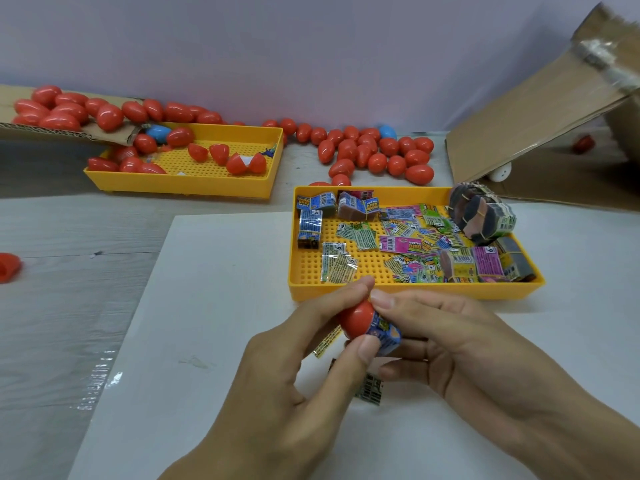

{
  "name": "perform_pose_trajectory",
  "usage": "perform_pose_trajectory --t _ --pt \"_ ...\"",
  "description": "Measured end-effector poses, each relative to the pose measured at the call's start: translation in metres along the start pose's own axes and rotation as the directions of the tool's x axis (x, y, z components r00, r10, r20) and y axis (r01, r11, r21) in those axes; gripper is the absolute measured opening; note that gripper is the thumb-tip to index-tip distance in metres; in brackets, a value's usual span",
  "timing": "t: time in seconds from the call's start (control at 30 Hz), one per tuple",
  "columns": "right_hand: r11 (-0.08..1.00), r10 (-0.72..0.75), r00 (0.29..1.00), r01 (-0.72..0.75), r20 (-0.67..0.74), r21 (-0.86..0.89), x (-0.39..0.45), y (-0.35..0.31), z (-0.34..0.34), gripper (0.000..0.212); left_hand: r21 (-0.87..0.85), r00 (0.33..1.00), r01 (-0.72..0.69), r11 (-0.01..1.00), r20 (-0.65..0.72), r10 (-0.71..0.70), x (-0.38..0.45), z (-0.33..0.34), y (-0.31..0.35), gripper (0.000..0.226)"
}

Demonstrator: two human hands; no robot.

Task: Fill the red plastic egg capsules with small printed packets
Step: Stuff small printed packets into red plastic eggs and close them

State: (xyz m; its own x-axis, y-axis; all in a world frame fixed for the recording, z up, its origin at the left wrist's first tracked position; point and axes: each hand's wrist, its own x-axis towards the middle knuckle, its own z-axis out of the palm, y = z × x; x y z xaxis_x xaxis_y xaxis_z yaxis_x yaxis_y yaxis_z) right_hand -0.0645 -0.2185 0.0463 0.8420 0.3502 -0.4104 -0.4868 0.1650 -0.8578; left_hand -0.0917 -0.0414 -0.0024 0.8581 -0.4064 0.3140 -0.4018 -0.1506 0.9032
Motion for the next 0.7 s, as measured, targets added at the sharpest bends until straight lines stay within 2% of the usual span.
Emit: perform_pose_trajectory --t 0.03,0.1,0.2,0.3,0.47,0.57,0.7 --pt "1.000 -0.007 1.000 0.007 -0.001 -0.001 -0.0001 0.0008 0.0010 0.030 -0.043 0.989 0.065 0.997 -0.131 -0.071 0.0070 0.0023 0.0059 0.041" --pt "1.000 -0.019 1.000 0.019 -0.003 -0.012 0.0001 0.0026 0.0026 0.027 -0.029 0.964 0.099 0.995 -0.245 -0.103 0.0027 0.0052 0.0026 0.042" --pt "1.000 -0.022 1.000 0.022 -0.013 -0.020 0.0012 0.0052 0.0023 0.028 -0.095 0.966 0.074 0.993 -0.239 -0.095 0.0047 0.0074 0.0013 0.043" --pt "1.000 -0.017 1.000 0.017 -0.015 0.001 0.0020 0.0059 0.0010 0.029 -0.184 0.978 0.094 0.978 -0.167 -0.125 0.0049 0.0072 0.0035 0.045" --pt "1.000 0.012 1.000 -0.012 -0.018 0.013 0.0029 0.0076 0.0027 0.029 -0.189 0.955 0.159 0.969 -0.219 -0.199 0.0042 0.0084 0.0032 0.044" --pt "0.999 0.016 1.000 -0.016 -0.014 0.028 0.0027 0.0075 0.0036 0.028 -0.189 0.957 0.132 0.973 -0.232 -0.175 0.0055 0.0092 0.0055 0.042" --pt "0.998 -0.058 0.998 0.058 -0.007 0.029 0.0012 0.0061 0.0047 0.034 -0.174 0.924 0.064 0.983 -0.362 -0.124 0.0066 0.0064 0.0084 0.042"
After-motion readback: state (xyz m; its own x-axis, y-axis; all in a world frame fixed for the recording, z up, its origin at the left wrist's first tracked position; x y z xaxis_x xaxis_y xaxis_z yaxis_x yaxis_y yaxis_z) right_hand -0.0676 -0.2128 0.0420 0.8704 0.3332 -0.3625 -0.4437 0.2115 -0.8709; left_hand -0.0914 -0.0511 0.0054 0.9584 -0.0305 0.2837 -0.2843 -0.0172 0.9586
